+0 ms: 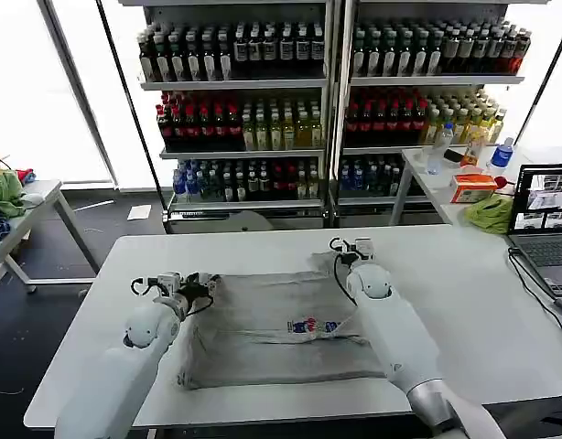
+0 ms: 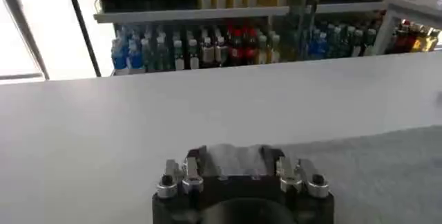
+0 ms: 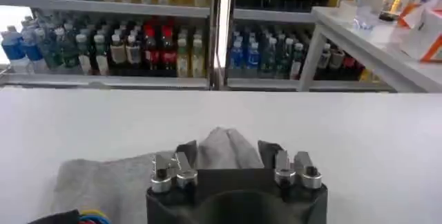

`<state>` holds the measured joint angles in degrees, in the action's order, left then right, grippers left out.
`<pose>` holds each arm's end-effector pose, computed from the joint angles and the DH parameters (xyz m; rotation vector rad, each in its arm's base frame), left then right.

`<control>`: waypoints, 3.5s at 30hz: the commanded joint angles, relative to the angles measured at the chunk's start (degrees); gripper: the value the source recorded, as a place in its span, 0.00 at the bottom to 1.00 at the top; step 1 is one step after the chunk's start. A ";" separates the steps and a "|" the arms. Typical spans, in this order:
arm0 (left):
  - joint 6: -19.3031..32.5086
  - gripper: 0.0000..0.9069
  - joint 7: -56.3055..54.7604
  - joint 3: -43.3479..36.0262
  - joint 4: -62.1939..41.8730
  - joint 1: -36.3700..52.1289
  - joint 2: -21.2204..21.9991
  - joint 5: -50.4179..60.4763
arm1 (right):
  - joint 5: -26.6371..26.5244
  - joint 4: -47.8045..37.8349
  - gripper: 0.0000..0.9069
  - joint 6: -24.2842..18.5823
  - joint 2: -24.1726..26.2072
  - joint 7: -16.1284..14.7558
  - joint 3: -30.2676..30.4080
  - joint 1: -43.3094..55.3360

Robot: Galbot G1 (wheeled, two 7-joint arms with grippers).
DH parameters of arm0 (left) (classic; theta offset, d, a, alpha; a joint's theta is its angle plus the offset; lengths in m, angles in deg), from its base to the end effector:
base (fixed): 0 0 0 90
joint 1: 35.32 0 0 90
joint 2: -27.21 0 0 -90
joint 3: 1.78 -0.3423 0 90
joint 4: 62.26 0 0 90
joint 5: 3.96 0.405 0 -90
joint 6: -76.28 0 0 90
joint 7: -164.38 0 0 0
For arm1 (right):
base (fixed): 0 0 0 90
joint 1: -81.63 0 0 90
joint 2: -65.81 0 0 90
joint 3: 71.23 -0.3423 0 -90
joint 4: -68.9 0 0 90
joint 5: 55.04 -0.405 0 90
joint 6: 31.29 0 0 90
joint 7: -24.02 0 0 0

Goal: Fold and organize the clothes.

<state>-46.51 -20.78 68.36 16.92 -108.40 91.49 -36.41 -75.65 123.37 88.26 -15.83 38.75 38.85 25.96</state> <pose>0.4847 0.0598 -0.3078 -0.1854 -2.5297 -0.0532 0.5872 0.0280 -0.3110 -0.0671 -2.5499 0.1141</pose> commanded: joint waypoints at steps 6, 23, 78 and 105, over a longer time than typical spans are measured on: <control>0.22 0.00 0.03 0.26 1.25 -1.10 0.72 0.34 | -0.36 2.27 0.00 0.32 0.25 -0.09 -0.26 -1.95; 5.26 0.00 0.47 1.42 6.02 -2.45 0.27 2.86 | -3.68 18.54 0.00 1.39 3.00 0.44 -2.93 -6.23; 6.79 0.00 3.42 10.22 26.33 -27.17 -2.88 8.44 | -0.84 56.81 0.00 3.45 9.50 9.17 -9.65 -45.96; 6.88 1.00 4.23 10.98 27.25 -29.16 -2.37 11.41 | 2.01 55.28 1.00 3.51 8.50 10.11 -9.78 -47.91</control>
<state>-39.62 -16.67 79.27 43.88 -136.74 88.50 -26.59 -74.15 178.69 91.65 -7.08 48.64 29.00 -21.20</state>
